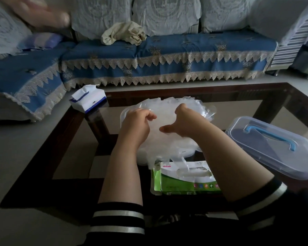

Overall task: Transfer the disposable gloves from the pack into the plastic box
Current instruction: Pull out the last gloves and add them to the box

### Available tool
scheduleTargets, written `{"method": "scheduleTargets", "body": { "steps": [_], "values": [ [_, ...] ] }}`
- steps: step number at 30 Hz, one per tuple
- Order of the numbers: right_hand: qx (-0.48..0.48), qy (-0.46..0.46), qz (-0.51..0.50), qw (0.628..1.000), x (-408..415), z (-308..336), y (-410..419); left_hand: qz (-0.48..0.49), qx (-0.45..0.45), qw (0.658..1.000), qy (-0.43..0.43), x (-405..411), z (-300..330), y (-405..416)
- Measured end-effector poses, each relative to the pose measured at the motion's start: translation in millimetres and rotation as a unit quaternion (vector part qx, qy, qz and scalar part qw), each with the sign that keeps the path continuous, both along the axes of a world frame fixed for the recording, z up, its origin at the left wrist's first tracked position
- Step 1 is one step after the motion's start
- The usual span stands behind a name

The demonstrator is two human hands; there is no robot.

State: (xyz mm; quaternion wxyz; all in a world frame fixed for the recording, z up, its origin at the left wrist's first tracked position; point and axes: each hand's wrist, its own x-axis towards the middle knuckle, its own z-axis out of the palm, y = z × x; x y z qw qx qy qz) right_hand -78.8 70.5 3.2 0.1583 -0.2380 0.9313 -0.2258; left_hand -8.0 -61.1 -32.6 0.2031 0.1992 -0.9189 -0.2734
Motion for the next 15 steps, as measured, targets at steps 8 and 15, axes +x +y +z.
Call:
{"method": "scheduleTargets", "body": {
  "steps": [8, 15],
  "values": [
    [0.016, 0.054, 0.124, 0.991, -14, 27, -4, -0.002, 0.081, 0.997, 0.016, 3, 7, -4],
    [0.079, 0.190, 0.192, 0.960, -50, 43, -26, 0.050, 0.008, 0.999, 0.018, 0, 9, -6]
  ]
}}
